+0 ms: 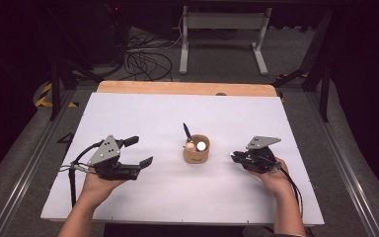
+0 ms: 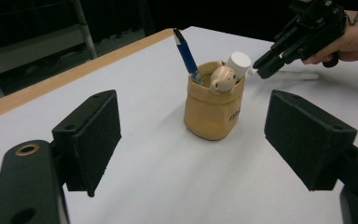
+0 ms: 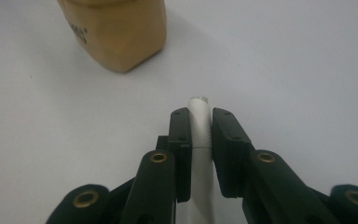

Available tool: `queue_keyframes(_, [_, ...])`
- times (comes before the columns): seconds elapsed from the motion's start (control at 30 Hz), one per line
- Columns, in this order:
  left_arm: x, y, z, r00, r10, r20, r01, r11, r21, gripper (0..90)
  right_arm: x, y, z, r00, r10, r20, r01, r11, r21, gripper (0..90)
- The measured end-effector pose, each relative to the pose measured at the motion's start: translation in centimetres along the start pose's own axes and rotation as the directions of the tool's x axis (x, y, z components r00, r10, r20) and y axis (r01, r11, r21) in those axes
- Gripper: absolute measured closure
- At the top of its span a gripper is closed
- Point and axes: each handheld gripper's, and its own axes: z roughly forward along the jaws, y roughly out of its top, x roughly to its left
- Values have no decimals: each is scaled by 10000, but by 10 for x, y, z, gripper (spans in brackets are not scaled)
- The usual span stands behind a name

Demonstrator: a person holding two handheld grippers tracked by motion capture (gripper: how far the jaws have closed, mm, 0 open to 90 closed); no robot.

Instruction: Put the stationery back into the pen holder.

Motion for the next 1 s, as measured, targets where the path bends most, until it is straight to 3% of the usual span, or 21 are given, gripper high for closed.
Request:
queue_keyframes(0.23, [-4, 0, 4, 9999, 32, 113, -33, 10000, 56, 192, 1, 6, -8, 9993, 129, 361, -89, 9938, -1108, 792])
queue_keyframes(0.47, [-7, 0, 8, 9997, 120, 220, -122, 9999, 78, 191, 3, 9, -13, 9996, 288, 38, -274, 9785, -2045, 792])
queue_keyframes(1.0, [-18, 3, 20, 9984, 111, 563, -110, 9999, -16, 191, 10, 16, -22, 9998, 202, -65, -212, 9532, -3015, 792])
